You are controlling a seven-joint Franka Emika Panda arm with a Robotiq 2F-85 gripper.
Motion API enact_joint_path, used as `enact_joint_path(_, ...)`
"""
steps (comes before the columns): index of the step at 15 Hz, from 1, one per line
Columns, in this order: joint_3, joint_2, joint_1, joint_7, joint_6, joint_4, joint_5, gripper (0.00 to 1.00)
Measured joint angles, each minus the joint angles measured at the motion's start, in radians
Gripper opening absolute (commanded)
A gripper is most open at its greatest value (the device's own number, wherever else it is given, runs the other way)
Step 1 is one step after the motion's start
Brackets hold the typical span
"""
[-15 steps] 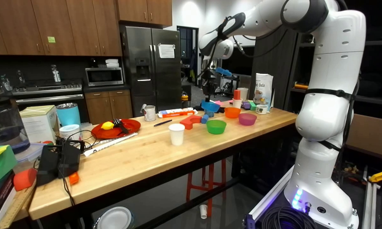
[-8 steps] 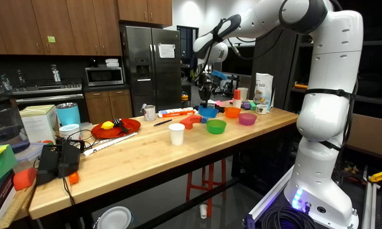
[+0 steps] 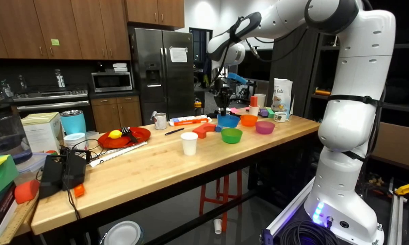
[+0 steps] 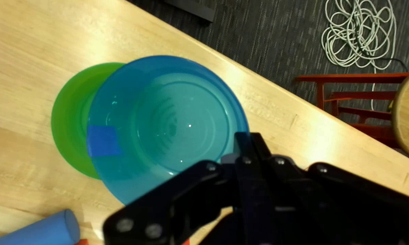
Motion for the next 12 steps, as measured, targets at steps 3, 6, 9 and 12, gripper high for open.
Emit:
enact_joint_path(3,-0.001,-0.026,0.002,0.048,-0.027,-0.010,0.000,0.01)
enact_joint_path(6,-0.017,-0.028,-0.005,0.079,-0.010,-0.022,0.001,0.01)
enact_joint_path(9,-0.051,-0.010,-0.027,0.080,0.042,-0.024,0.001,0.01)
enact_joint_path(12,-0.077,0.027,-0.053,0.056,0.082,-0.002,0.009,0.01)
